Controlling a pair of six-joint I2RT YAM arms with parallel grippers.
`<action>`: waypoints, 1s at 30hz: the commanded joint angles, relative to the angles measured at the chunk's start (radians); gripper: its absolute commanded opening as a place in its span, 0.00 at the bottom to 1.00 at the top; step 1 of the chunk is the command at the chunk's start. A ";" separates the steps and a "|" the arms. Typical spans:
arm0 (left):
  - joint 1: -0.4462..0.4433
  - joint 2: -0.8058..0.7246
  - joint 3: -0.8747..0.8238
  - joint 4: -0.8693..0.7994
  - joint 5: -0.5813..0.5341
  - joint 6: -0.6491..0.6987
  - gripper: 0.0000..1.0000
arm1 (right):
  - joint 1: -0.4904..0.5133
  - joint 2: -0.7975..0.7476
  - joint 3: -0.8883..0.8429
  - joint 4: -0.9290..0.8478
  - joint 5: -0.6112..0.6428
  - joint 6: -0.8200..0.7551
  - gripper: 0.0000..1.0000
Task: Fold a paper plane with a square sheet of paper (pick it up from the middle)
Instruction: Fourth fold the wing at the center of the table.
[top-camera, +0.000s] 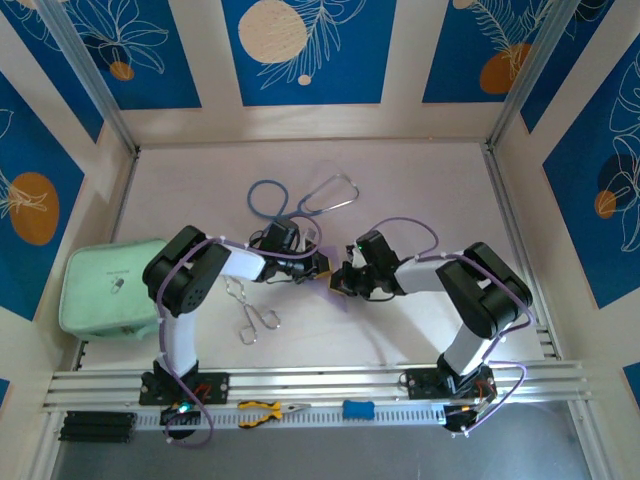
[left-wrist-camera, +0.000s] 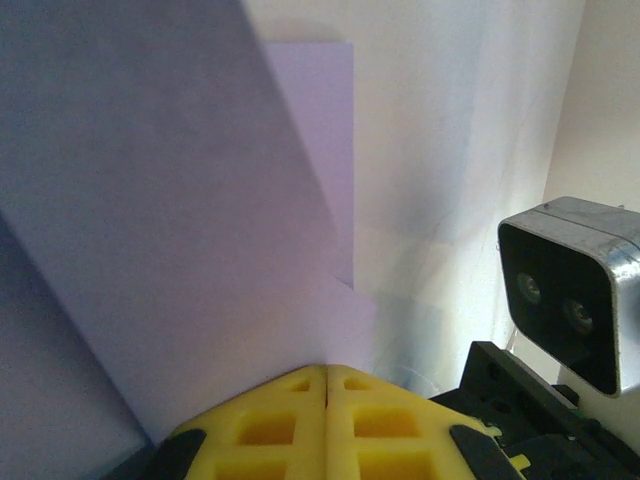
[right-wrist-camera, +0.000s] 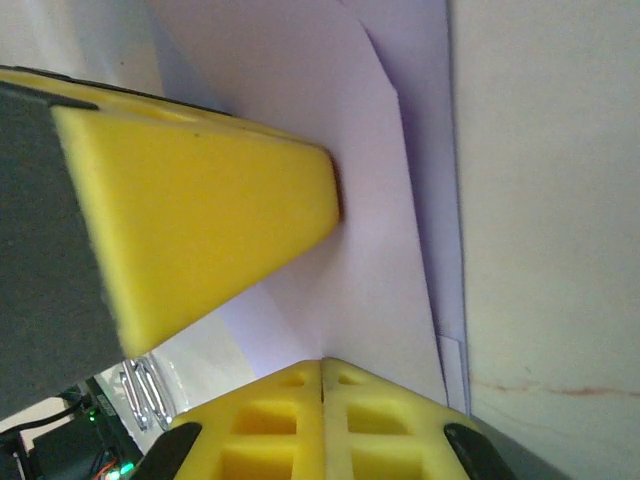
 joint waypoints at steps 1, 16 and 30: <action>0.013 0.031 -0.014 -0.062 -0.030 0.010 0.01 | -0.009 0.026 -0.085 -0.011 -0.008 0.033 0.06; -0.016 -0.096 0.030 -0.174 -0.014 0.103 0.04 | -0.034 0.027 -0.142 0.033 -0.029 0.041 0.02; -0.024 -0.005 0.045 -0.288 -0.115 0.110 0.00 | -0.030 0.028 -0.142 -0.014 -0.012 0.028 0.01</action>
